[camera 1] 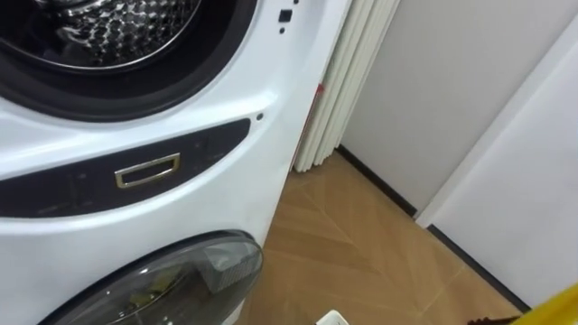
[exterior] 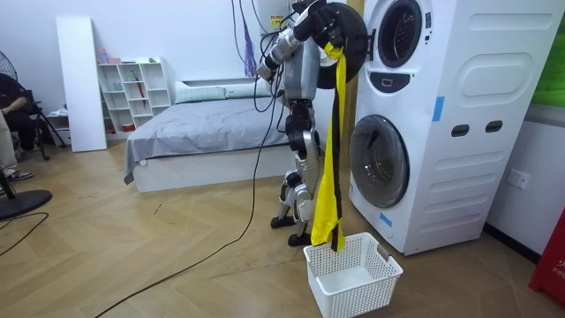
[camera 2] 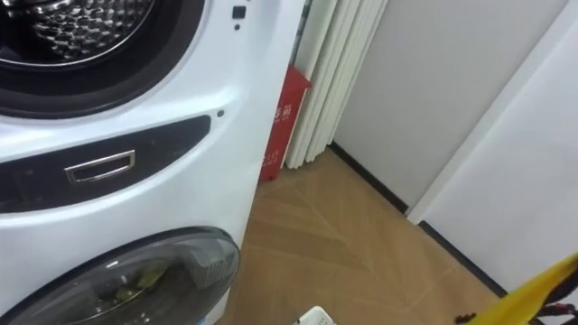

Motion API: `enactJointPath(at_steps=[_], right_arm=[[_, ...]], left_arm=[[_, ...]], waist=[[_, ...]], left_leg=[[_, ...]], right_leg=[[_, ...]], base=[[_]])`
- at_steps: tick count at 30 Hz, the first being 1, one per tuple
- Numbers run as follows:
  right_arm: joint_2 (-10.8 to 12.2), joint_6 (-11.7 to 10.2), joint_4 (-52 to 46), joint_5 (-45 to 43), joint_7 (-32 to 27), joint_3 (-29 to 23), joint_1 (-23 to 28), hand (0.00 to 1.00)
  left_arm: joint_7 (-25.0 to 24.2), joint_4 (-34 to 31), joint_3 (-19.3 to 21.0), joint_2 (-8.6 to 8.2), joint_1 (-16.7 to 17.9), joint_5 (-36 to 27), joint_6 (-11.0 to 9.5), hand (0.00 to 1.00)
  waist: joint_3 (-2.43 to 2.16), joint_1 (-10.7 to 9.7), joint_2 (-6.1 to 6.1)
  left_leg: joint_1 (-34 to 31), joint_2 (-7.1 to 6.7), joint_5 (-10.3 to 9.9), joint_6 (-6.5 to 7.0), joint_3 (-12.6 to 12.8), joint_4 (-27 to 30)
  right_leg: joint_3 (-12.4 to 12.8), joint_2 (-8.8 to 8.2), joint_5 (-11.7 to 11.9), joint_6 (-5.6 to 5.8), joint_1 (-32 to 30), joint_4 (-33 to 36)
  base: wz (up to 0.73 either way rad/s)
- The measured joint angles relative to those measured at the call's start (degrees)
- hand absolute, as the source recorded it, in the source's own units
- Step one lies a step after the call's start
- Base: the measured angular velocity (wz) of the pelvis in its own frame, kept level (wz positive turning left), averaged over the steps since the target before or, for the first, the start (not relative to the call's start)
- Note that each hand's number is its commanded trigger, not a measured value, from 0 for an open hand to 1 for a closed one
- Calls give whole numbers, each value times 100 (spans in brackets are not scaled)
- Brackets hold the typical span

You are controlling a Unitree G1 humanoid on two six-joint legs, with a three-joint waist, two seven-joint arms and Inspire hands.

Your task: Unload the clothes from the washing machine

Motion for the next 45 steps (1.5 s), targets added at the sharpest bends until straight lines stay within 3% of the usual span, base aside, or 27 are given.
enactJointPath(at_steps=[5,6,7,12,18,21,27,32,36,42,45], right_arm=[[-29,5,3,2,53,422,-220,100],[-29,6,2,30,134,463,-220,100],[-41,18,2,108,166,529,-220,100],[-146,19,47,399,-64,828,-399,100],[-275,-15,50,628,-563,1122,-732,100],[-482,-25,196,677,-937,1258,-999,100],[-668,-28,253,865,-1575,1285,-1304,100],[-685,-28,254,867,-1918,1284,-1306,100],[-729,-33,275,868,-2106,1284,-1306,100],[-1211,-86,736,1260,-2356,1282,-1307,100],[-1381,-85,907,1431,-2380,1281,-1308,100]], left_arm=[[0,37,-111,31,-193,-1,-10,0],[0,90,-116,9,-264,-3,-17,0],[2,110,-131,7,-268,-11,-19,0],[234,109,-362,16,-216,-110,-1,0],[496,198,-480,11,-237,-112,-26,0],[518,206,-552,-10,-194,-112,-7,0],[519,183,-621,-22,-197,-116,2,0],[581,177,-621,-18,-195,-116,22,0],[618,140,-621,-14,-194,-119,41,0],[619,-79,-618,28,-101,-120,75,0],[635,-172,-617,52,-60,-121,106,0]], waist=[[49,251,55],[77,306,122],[76,369,173],[162,514,372],[109,597,455],[82,612,425],[26,602,329],[50,584,214],[26,565,141],[18,557,78],[47,558,38]], left_leg=[[-7,1,-17,-14,1,-1],[-28,31,-89,-19,-2,-2],[-77,74,-113,-21,1,7],[-150,75,-113,-20,-73,14],[-407,70,-110,-20,-179,181],[-495,72,-95,-39,-261,184],[-600,86,-59,-56,-451,208],[-613,86,-57,-58,-525,205],[-619,88,-57,-58,-532,204],[-540,92,-57,-58,-562,179],[-529,93,-57,-58,-562,168]], right_leg=[[-1,9,8,12,-24,42],[-21,38,9,14,-55,53],[-13,48,19,21,-100,60],[-96,25,26,22,-129,27],[-257,-18,12,7,-313,62],[-337,-30,-3,-21,-383,94],[-508,-78,-1,-65,-395,46],[-610,-99,-32,-89,-376,39],[-627,-106,-41,-87,-373,15],[-632,-109,-41,-88,-282,-64],[-620,-105,-42,-89,-274,-63]], base=[[0],[0],[0],[5],[11],[16],[17],[8],[4],[2],[0]])
